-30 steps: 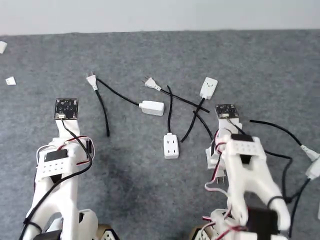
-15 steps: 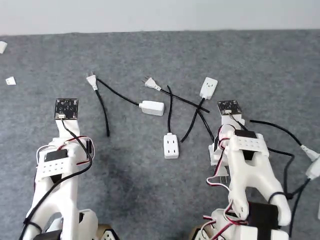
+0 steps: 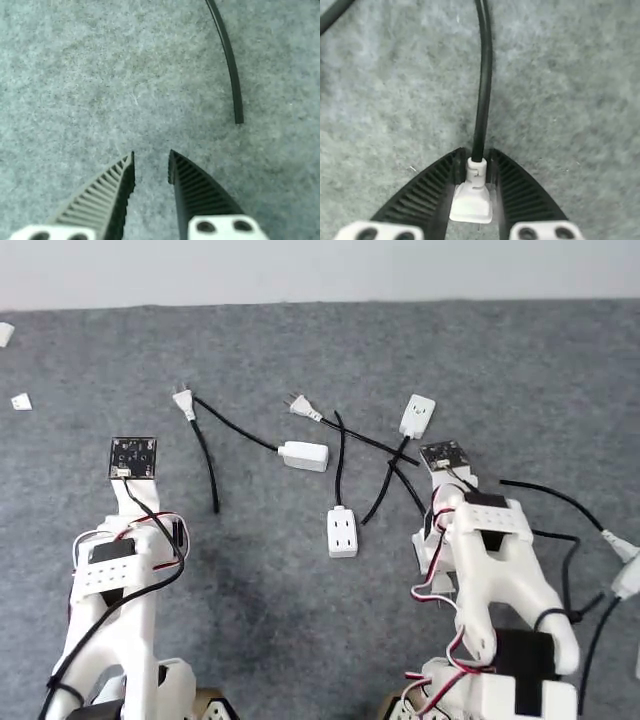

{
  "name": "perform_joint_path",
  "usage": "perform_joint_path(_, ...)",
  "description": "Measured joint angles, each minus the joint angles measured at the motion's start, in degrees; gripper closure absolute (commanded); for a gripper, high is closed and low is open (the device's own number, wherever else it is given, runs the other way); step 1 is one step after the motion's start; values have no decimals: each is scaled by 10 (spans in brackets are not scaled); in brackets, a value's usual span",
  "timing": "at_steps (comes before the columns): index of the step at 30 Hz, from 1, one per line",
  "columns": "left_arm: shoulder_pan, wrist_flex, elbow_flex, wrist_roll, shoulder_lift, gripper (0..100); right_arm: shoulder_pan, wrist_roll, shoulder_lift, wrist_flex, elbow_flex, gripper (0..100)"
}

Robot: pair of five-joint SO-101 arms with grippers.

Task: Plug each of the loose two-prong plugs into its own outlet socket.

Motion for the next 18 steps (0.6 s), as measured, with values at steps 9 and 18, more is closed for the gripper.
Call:
perform_joint_path(9, 0, 0, 0, 0, 0, 895, 2, 0, 0, 0, 0, 991)
perform_joint_path(18, 0, 0, 0, 0, 0, 895, -23, -13, -73, 119, -73, 991)
